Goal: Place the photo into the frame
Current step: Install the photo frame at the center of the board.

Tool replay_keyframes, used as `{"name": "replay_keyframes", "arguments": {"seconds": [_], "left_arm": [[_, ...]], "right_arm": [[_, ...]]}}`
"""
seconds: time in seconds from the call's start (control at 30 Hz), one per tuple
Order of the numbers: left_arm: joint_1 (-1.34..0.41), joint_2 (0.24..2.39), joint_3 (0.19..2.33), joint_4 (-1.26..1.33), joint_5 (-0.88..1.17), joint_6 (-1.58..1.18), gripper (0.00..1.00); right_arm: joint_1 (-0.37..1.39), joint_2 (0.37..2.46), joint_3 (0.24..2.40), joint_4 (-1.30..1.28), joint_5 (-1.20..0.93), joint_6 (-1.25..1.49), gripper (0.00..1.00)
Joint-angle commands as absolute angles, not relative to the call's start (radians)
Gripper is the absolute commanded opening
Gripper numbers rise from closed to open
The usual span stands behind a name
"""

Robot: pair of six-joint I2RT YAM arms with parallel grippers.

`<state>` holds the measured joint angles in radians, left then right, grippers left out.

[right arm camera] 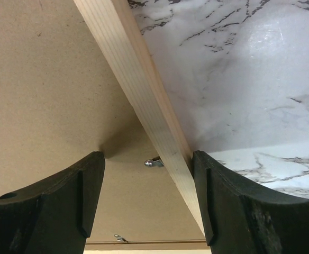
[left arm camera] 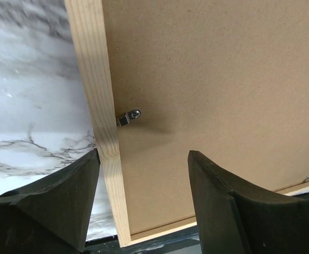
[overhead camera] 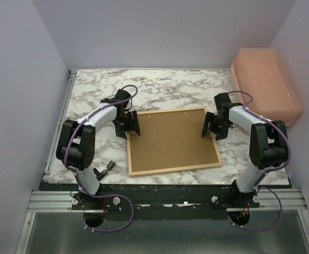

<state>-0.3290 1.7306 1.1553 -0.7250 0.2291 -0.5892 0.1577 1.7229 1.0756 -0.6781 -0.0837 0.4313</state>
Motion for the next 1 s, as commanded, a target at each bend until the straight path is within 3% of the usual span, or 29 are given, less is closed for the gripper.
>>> {"name": "replay_keyframes", "arguments": {"seconds": [0.0, 0.3, 0.5, 0.97], "left_arm": [[-0.329, 1.792, 1.376, -0.717, 0.392, -0.612, 0.66], [-0.221, 1.932, 1.609, -0.839, 0.341, -0.555, 0.69], [-0.2, 1.896, 1.535, -0.849, 0.259, -0.524, 0.81], [-0.211, 1.639, 1.407, -0.82, 0.078, -0.388, 0.84]], "right_arm": [[0.206, 1.777, 1.125, -0.597, -0.336, 0.529, 0.72], [0.257, 1.838, 1.189, -0.589, -0.319, 0.543, 0.75], [0.258, 1.802, 1.155, -0.642, -0.187, 0.513, 0.82], [0.258, 1.588, 0.895, -0.721, -0.204, 0.541, 0.82]]}}
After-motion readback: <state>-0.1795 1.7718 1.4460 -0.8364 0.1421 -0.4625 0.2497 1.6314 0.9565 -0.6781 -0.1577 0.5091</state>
